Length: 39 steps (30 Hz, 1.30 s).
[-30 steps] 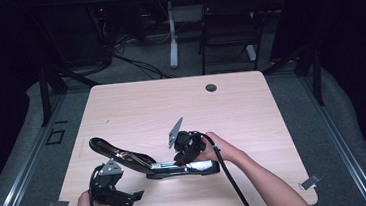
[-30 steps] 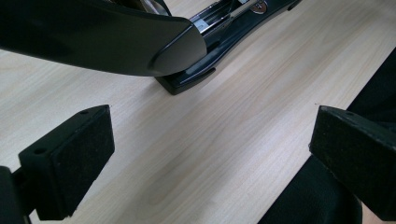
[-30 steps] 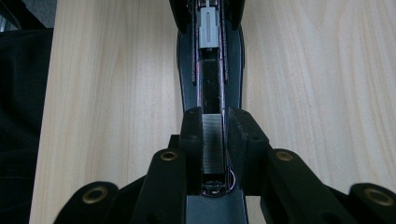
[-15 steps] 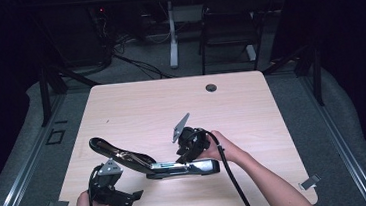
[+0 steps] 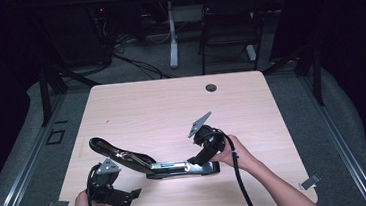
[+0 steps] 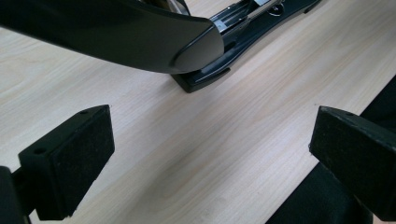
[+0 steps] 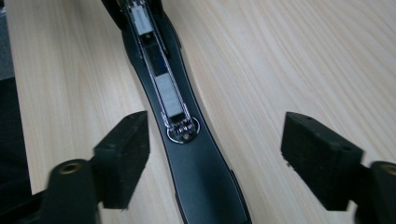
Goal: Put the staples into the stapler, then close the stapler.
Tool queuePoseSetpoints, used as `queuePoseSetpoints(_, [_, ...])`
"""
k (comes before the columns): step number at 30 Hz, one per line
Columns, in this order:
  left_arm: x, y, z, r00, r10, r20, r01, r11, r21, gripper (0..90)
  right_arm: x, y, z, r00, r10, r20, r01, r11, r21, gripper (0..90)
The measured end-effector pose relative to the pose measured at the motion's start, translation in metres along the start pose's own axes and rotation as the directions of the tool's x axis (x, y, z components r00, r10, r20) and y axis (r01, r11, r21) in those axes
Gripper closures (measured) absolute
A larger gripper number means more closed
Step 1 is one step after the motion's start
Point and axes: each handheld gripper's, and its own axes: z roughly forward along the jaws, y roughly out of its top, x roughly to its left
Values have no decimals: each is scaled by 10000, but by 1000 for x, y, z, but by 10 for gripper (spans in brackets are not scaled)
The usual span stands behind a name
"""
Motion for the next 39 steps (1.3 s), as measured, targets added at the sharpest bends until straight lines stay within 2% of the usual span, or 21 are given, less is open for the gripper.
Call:
queuePoseSetpoints(4, [2,-1,0,9998,-106,-148,106,9999,-30,1,0,-10,-8,9986,418,336,-418,9991,7,150])
queuePoseSetpoints(12, [12,-2,-2,9988,-468,-174,467,9989,-48,0,4,-21,-21,9964,603,598,-603,9982,-19,101])
queuePoseSetpoints(13, [12,-2,-1,9987,-464,-207,465,9989,5,1,6,-23,-19,9922,758,991,-715,9964,-455,100])
queuePoseSetpoints(14, [12,-2,-1,9985,-479,-264,479,9989,0,1,5,-24,-22,9947,751,707,-750,9972,-44,96])
queuePoseSetpoints(18, [14,-1,1,9983,-504,-297,505,9987,38,1,6,-29,-22,9938,848,718,-860,9962,138,94])
queuePoseSetpoints(24, [21,-3,0,9962,-822,-276,825,9966,90,1,6,-28,-22,9941,734,802,-750,9970,165,103])
queuePoseSetpoints(28, [24,-5,0,9924,-1108,-543,1114,9938,71,1,5,-26,-20,9944,697,795,-715,9972,201,110])
queuePoseSetpoints(32, [27,-4,-2,9885,-1357,-674,1347,9907,-189,1,4,-26,-21,9940,709,835,-723,9973,139,117])
queuePoseSetpoints(34, [30,-4,-2,9888,-1324,-683,1314,9911,-198,14,3,-25,-22,9942,724,795,-733,9973,82,125])
queuePoseSetpoints(39, [39,-6,-3,9828,-1719,-674,1707,9850,-240,72,2,-25,-22,9933,804,828,-813,9967,76,127])
